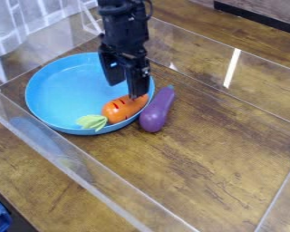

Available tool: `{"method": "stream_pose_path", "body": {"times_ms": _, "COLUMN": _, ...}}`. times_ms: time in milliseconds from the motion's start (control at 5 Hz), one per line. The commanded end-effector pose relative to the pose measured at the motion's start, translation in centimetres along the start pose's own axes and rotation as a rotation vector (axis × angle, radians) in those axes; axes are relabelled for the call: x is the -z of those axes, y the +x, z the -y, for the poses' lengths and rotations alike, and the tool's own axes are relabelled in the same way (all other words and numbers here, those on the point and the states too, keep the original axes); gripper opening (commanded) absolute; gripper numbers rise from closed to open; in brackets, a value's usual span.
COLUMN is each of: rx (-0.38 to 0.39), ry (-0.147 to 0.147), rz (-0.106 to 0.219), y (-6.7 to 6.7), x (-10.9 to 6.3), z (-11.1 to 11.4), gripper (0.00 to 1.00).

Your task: Remove the carrot from the blue tray and put it on the table

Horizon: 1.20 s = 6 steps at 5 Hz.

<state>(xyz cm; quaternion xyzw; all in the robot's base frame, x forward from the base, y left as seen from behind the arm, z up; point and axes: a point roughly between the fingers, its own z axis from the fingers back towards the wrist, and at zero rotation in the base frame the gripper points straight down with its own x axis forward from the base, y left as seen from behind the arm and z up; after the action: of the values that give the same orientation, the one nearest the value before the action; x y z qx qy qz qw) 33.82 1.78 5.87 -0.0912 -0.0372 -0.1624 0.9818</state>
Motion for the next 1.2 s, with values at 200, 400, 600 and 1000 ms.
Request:
{"method": "stream_pose_path", "body": {"times_ms": 200, "rx": 0.056, "ry": 0.03, "rz": 0.046, "y": 0.3, "x": -1.8, "z": -0.6, "gripper": 1.0}}
{"method": "stream_pose_path", "body": {"times_ms": 400, "rx": 0.056, "ry": 0.033, "rz": 0.042, "y": 0.9, "x": -2.3, "z": -1.6, "gripper": 1.0}}
{"method": "stream_pose_path", "body": {"times_ms": 600, "rx": 0.061, "ry": 0.036, "rz": 0.042, "y": 1.4, "x": -2.5, "z": -2.5, "gripper": 1.0}}
{"method": "stream_pose_path", "body": {"times_ms": 1000, "rx": 0.084, "ry": 0.032, "rz": 0.039, "y": 2.2, "x": -1.8, "z": -2.5, "gripper": 1.0}}
